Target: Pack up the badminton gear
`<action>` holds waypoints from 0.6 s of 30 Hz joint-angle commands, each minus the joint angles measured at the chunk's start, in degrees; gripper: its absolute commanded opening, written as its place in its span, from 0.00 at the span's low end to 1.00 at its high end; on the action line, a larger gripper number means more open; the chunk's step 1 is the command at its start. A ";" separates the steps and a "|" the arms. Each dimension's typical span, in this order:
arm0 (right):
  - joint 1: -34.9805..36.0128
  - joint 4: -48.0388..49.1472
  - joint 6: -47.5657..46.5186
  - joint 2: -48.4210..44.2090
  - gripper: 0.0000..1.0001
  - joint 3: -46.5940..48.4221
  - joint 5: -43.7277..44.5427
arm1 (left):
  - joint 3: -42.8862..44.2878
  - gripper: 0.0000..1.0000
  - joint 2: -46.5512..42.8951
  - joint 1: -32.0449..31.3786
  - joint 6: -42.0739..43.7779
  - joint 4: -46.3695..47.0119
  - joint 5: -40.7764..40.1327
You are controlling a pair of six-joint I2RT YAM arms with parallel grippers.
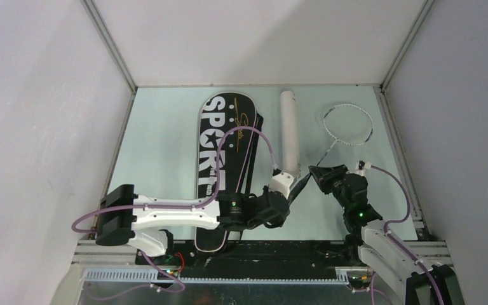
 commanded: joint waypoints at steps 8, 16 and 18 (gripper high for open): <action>1.25 1.25 -4.03 -6.01 0.00 2.10 3.00 | -0.11 0.38 -4.34 0.04 -0.20 4.48 -0.58; 1.37 -7.60 -8.24 -11.71 0.00 6.80 2.82 | -1.62 0.68 -8.64 -0.12 4.19 4.81 -0.66; 1.32 -7.87 -8.04 -11.89 0.00 7.02 2.19 | -2.38 0.71 -10.50 -0.16 5.27 5.06 -1.90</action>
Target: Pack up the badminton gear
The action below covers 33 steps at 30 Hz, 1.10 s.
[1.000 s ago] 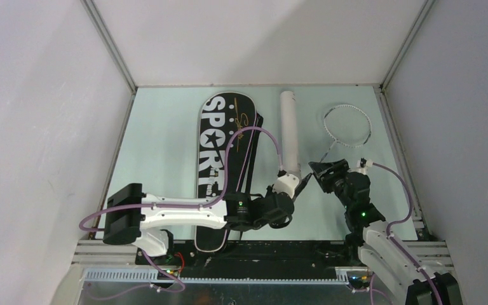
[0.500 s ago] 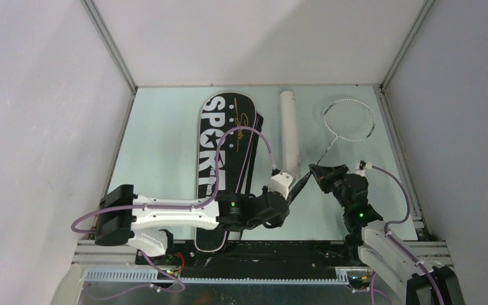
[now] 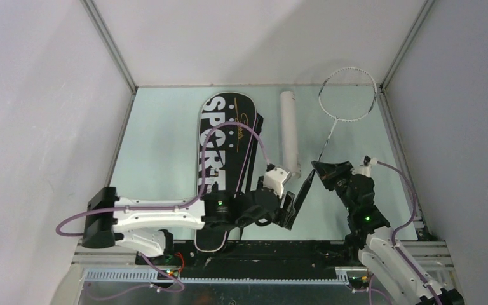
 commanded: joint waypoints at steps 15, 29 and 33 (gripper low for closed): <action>9.42 -8.95 -6.41 1.13 0.00 11.72 -4.17 | -4.79 0.72 -13.77 12.28 6.10 -16.60 -13.98; 28.05 -14.48 -5.27 0.00 0.00 12.56 9.61 | -13.52 0.76 -3.91 17.15 6.78 -11.78 -10.08; 28.76 -14.09 -4.73 0.47 0.00 12.59 9.49 | -13.72 0.76 1.33 17.53 7.02 -10.14 -10.21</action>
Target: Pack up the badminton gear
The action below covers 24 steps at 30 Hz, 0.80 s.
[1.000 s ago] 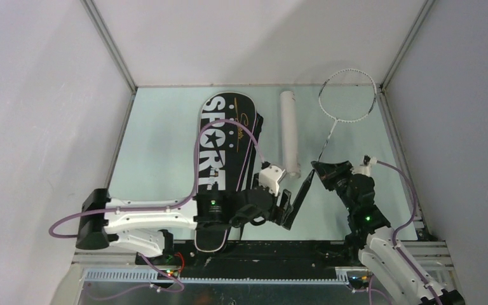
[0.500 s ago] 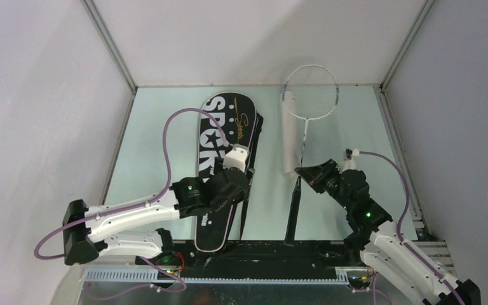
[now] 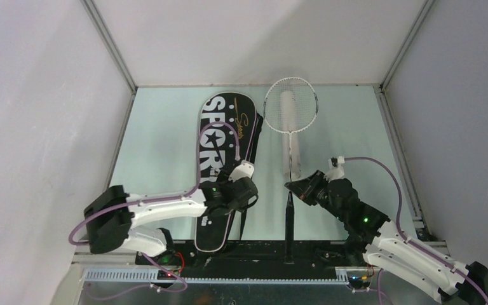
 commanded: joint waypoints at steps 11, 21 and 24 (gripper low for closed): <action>3.10 -0.91 1.32 -3.60 0.00 2.86 4.85 | -0.22 0.56 11.27 1.82 1.01 6.93 0.67; 9.49 -8.66 8.50 -2.09 0.00 3.04 7.84 | 1.17 0.00 4.25 1.95 0.83 5.79 3.01; 10.75 -12.32 9.80 -1.34 0.00 3.47 7.50 | 1.48 0.00 1.28 2.70 -0.03 5.55 4.10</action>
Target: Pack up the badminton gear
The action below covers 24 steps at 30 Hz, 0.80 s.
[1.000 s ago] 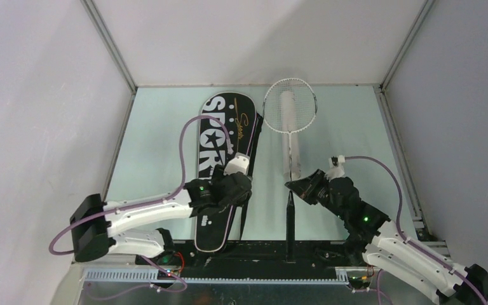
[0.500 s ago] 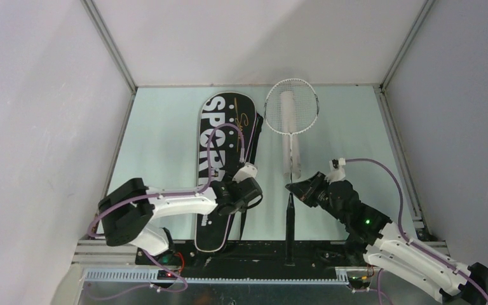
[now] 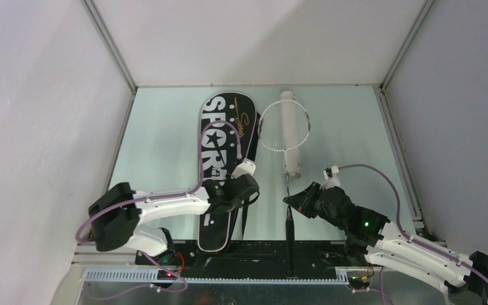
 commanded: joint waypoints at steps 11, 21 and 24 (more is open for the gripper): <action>5.49 -3.93 5.59 3.53 0.00 3.45 1.25 | 2.03 0.00 -14.29 3.12 -2.88 1.37 4.83; 9.91 2.68 4.36 8.18 0.00 4.24 0.89 | 0.24 0.00 -16.67 3.17 -0.96 3.54 6.59; 12.21 4.25 4.10 8.56 0.00 4.25 1.62 | 0.02 0.00 -16.53 3.17 -0.39 3.95 6.84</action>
